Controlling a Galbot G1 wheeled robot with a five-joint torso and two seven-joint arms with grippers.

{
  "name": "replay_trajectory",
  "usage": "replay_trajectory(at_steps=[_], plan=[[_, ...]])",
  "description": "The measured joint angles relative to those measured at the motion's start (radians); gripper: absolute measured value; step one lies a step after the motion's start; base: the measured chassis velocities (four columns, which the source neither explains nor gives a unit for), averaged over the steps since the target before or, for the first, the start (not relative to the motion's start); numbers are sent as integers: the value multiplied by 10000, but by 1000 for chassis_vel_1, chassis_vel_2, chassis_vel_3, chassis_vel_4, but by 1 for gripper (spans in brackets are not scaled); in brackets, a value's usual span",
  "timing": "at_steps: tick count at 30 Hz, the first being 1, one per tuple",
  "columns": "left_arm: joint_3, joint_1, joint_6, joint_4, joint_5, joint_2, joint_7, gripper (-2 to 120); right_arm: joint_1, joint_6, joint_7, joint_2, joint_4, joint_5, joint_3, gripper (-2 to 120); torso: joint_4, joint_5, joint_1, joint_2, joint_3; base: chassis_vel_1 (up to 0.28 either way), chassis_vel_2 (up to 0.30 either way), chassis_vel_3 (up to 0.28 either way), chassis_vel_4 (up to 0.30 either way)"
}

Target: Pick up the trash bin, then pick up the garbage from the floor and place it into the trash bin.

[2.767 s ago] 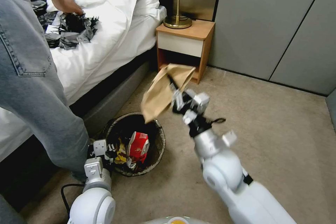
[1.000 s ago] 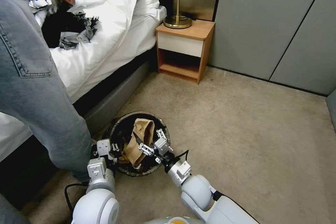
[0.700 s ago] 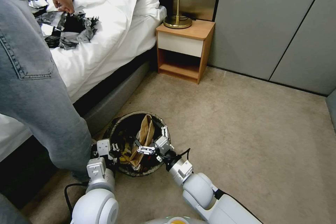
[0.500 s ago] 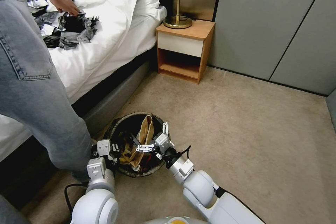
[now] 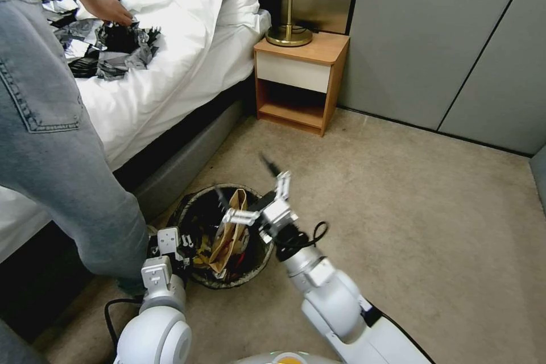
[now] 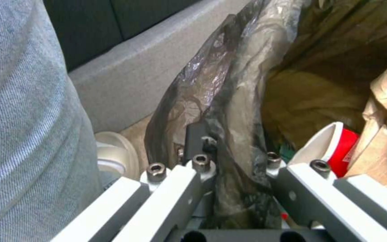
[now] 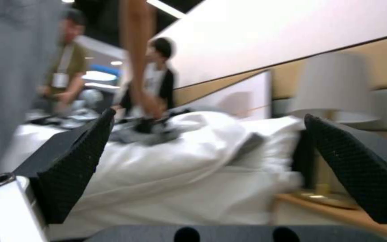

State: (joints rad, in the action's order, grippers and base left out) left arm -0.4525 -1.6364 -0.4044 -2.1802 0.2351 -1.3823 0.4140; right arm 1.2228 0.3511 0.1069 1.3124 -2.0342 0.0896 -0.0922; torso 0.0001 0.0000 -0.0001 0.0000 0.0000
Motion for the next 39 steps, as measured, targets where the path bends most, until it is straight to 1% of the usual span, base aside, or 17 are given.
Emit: replay_trajectory(at_steps=[1,2,5,6,8,9,12,16,20,27,39], plan=[[-14,0,-2,3,21,10,0,1,506,-7,177,156,-457,307,577,100,-1,-1,0,0,0,0,0,0,0],[-14,0,-2,3,21,10,0,1,506,-7,177,156,-457,307,577,100,-1,-1,0,0,0,0,0,0,0],[-44,9,-2,6,75,19,-3,1,1761,162,434,278,-1104,540,1814,100,-2,0,0,0,0,0,0,0,0],[-44,9,-2,6,75,19,-3,1,1761,162,434,278,-1104,540,1814,100,-2,0,0,0,0,0,0,0,0],[-65,10,-2,-6,106,30,-4,1,2277,304,619,351,-1203,539,2429,100,-2,1,0,0,0,0,0,0,0],[-65,10,-2,-6,106,30,-4,1,2277,304,619,351,-1203,539,2429,100,-2,1,0,0,0,0,0,0,0],[-84,-62,0,-116,119,50,-6,1,2771,371,1289,527,-797,451,3151,100,0,1,1,0,0,0,0,0,0],[-87,-118,9,-143,119,59,-8,1,3095,621,1396,559,-398,141,3466,100,0,1,0,0,1,0,0,0,0],[-69,-138,18,-181,114,61,-13,1,3330,701,1390,544,-173,-230,3560,100,-1,0,0,0,0,0,0,0,0],[2,-262,38,-304,101,55,-87,1,3215,821,1237,598,95,-218,3498,100,0,-1,0,0,0,0,0,0,0],[97,-349,17,-420,211,158,-109,1,2959,796,1106,595,81,-155,3382,100,-1,-1,1,0,0,0,0,0,0]])
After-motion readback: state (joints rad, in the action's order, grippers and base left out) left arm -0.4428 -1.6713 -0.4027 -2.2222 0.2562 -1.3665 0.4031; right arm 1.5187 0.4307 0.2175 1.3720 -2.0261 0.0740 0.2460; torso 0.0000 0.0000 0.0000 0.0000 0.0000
